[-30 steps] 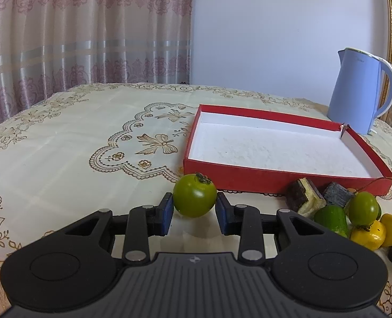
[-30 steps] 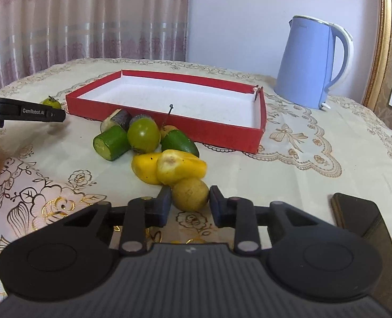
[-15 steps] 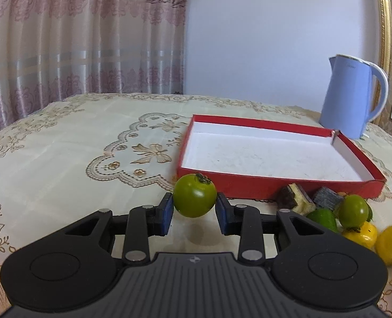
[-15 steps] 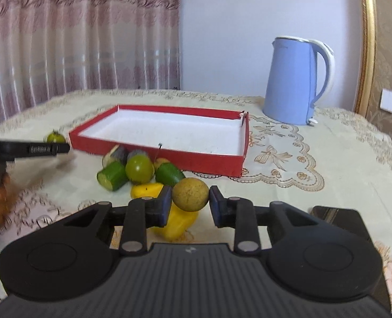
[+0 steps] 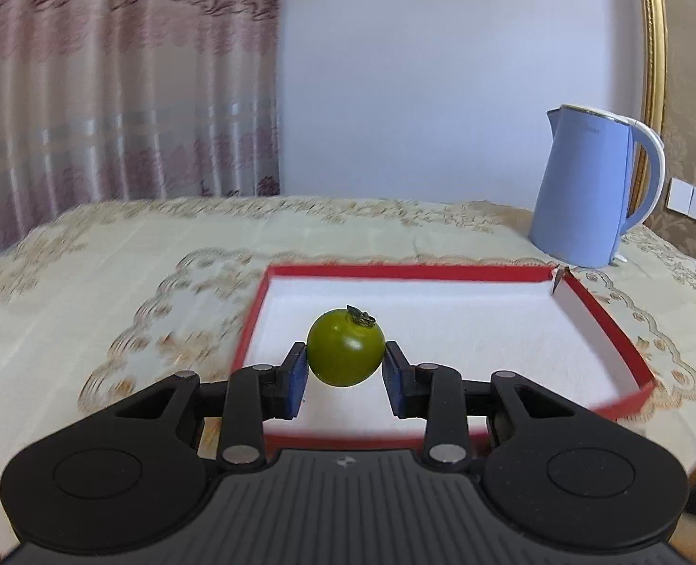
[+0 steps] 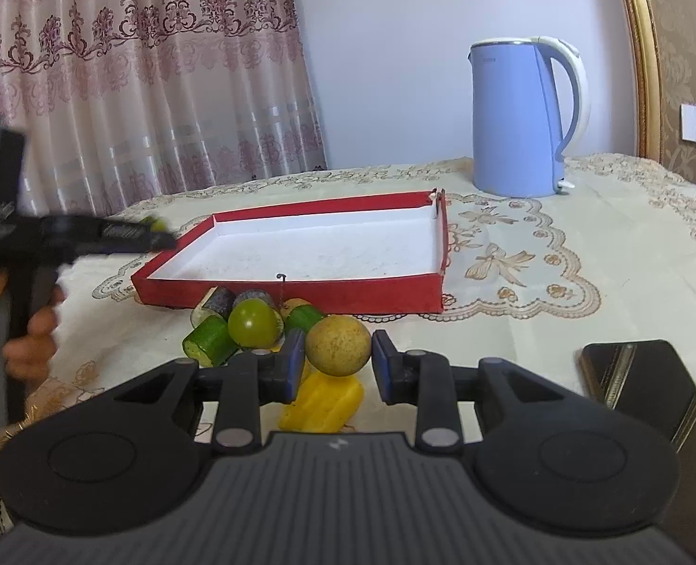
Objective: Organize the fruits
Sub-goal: 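Carry the green tomato over the tray while the right tool grasps a small brown fruit, then open the left tool to drop the tomato while the right tool drops the brown fruit in the tray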
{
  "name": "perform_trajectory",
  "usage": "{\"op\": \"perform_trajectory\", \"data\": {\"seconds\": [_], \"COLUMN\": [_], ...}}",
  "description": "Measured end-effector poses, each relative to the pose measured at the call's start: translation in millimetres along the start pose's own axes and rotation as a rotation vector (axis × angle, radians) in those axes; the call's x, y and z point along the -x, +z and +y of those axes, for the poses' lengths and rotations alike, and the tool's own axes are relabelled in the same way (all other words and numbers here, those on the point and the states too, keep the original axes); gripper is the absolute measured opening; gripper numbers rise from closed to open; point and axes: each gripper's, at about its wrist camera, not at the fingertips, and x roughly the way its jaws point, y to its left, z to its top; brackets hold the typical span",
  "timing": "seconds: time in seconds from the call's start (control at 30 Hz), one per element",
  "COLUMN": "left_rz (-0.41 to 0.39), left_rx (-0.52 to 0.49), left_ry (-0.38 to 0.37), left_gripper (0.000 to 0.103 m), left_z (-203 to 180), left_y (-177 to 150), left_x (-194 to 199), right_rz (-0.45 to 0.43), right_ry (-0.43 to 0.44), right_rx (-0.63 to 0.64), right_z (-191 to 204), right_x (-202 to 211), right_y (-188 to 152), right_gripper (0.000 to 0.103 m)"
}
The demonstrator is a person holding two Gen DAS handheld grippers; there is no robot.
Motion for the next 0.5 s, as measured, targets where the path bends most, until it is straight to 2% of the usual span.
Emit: {"op": "perform_trajectory", "data": {"seconds": [0.23, 0.37, 0.4, 0.47, 0.5], "left_rz": [0.104, 0.143, 0.148, 0.139, 0.129], "left_rx": [-0.027, -0.012, -0.004, 0.004, 0.001], "left_ry": [0.045, 0.048, 0.045, 0.044, 0.05], "left_gripper": [0.033, 0.034, 0.036, 0.046, 0.058], "left_z": [-12, -5, -4, -2, -2], "left_y": [20, 18, 17, 17, 17], "left_x": [-64, -77, -77, -72, -69], "right_rz": [0.001, -0.005, -0.008, -0.019, -0.026], "right_ry": [0.01, 0.024, 0.025, 0.029, 0.032], "right_rx": [-0.019, -0.036, -0.036, -0.03, -0.026], "right_z": [0, -2, -2, 1, 3], "right_x": [-2, -4, -5, -7, -7], "right_y": [0, 5, 7, 13, 15], "right_gripper": [0.029, 0.029, 0.029, 0.029, 0.029]}}
